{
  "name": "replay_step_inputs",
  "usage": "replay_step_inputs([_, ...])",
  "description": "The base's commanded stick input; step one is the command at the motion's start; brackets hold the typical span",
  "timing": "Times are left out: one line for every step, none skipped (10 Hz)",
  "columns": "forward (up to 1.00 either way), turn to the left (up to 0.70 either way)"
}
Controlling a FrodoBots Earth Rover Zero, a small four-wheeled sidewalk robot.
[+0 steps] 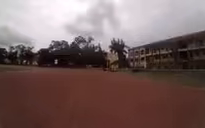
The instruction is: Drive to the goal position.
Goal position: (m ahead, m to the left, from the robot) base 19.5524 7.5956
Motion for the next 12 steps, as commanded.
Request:
replay_step_inputs([0.7, 0.0])
replay_step_inputs([0.7, 0.0])
replay_step_inputs([0.7, 0.0])
replay_step_inputs([0.7, 0.0])
replay_step_inputs([0.7, 0.0])
replay_step_inputs([0.7, 0.0])
replay_step_inputs([0.7, 0.0])
replay_step_inputs([0.7, 0.0])
replay_step_inputs([0.7, 0.0])
replay_step_inputs([0.7, 0.0])
replay_step_inputs([0.7, 0.0])
replay_step_inputs([0.7, 0.0])
